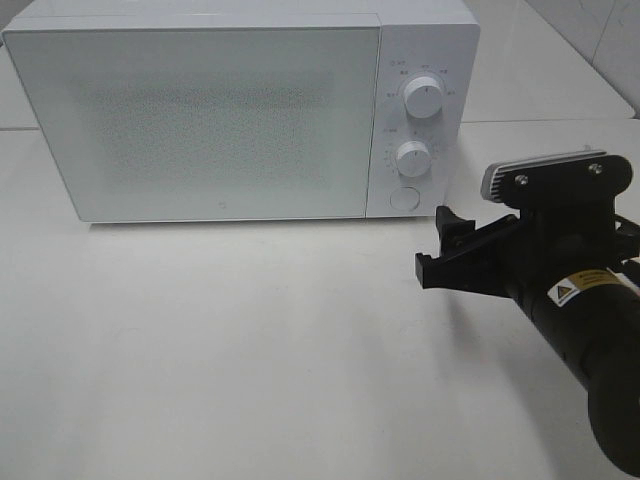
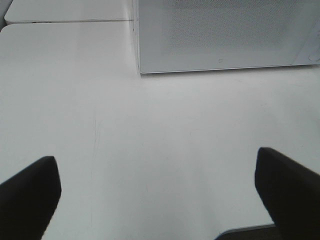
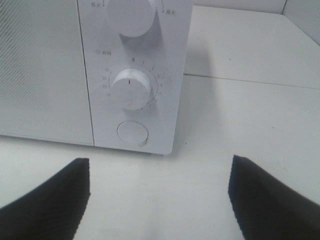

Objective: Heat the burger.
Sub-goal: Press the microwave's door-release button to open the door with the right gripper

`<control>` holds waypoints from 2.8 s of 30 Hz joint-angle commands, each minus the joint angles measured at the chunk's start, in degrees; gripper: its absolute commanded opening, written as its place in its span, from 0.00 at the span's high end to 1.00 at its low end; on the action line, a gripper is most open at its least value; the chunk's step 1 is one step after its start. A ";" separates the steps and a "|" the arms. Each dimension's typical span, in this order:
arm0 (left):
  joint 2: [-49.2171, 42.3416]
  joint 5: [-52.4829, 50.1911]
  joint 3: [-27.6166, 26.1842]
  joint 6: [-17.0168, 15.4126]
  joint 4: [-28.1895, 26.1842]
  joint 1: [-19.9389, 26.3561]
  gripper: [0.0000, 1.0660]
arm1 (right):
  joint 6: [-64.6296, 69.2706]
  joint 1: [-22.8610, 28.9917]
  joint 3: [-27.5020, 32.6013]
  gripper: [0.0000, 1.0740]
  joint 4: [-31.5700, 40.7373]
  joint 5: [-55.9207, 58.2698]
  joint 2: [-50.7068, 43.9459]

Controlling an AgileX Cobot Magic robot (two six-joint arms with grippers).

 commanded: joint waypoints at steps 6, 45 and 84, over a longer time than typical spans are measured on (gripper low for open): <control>-1.32 -0.80 0.17 -0.06 0.00 0.00 0.08 | 0.80 1.09 0.11 0.30 0.34 -11.00 1.78; -1.32 -0.80 0.17 -0.06 0.00 0.00 0.08 | 78.38 1.09 0.11 0.56 0.17 -3.90 1.78; -1.32 -0.80 0.17 -0.06 0.00 0.00 0.08 | 98.66 -5.90 -12.26 1.00 -4.98 6.47 13.41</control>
